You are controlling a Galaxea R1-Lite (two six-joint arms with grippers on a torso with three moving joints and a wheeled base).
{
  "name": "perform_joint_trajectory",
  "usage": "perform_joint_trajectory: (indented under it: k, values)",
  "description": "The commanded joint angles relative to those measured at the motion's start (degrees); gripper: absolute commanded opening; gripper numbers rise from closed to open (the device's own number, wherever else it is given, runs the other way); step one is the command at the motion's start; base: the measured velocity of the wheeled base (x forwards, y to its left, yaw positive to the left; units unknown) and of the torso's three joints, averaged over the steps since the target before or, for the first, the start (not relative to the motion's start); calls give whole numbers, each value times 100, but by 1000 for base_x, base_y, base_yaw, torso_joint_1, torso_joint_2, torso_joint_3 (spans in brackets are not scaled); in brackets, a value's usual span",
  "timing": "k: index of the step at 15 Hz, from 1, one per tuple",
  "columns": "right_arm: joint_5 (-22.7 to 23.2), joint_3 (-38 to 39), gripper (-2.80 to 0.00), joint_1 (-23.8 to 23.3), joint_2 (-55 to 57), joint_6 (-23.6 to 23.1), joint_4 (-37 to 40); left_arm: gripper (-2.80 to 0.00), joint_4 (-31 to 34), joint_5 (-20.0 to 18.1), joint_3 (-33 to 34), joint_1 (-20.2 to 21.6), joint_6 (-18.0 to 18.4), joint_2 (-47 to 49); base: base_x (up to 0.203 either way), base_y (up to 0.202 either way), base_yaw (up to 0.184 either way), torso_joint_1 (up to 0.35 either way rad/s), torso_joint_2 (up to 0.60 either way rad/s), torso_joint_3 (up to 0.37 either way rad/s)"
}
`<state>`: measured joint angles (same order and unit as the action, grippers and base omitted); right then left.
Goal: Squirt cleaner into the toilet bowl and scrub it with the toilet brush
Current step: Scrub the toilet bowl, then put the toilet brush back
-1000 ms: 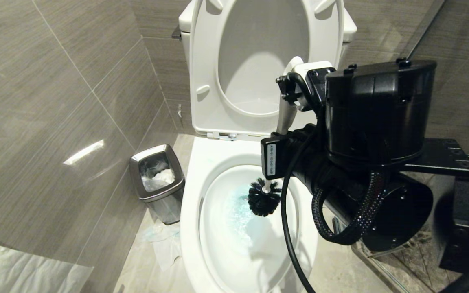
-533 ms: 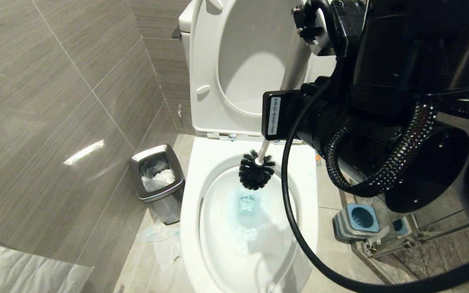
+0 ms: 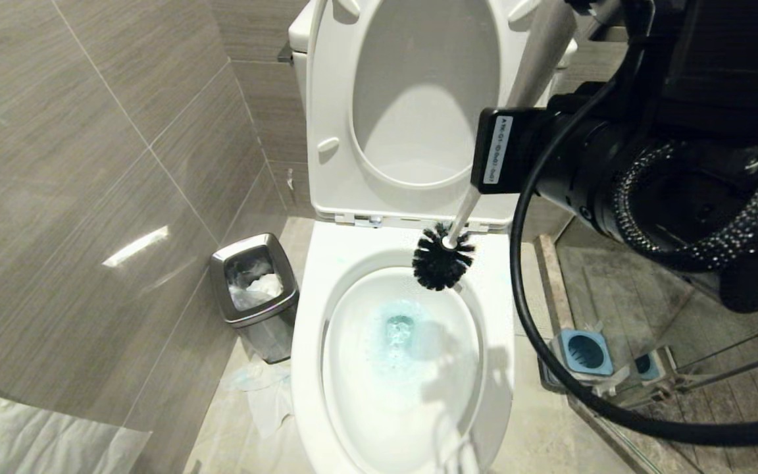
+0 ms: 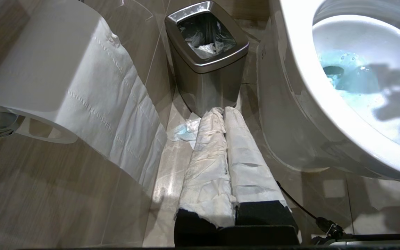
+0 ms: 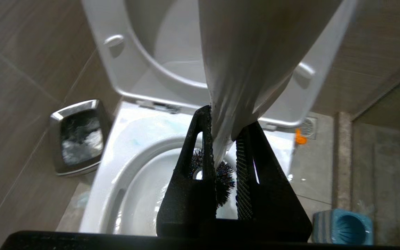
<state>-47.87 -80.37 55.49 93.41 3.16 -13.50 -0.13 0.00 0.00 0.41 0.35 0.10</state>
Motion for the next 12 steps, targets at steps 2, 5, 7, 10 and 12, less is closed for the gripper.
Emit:
perform_joint_trajectory:
  k: [2,5,7,10,12]
  values:
    - [-195,29,-280,-279,-250,-14,181,-280,-4,0,0,9,0,-1,0,0,0,0,0,0]
    - [-193,137,-280,-693,-478,-17,398,-280,-4,0,0,2,0,-1,0,0,0,0,0,0]
    - [-170,265,-280,-1045,-618,-19,487,-280,-4,0,0,2,0,-1,0,0,0,0,0,0]
    - [-101,489,-280,-1661,-757,-34,503,-280,-4,0,0,2,0,-1,0,0,0,0,0,0]
    - [148,705,-280,-2116,-848,-42,488,-280,-4,0,0,2,0,-1,0,0,0,0,0,0]
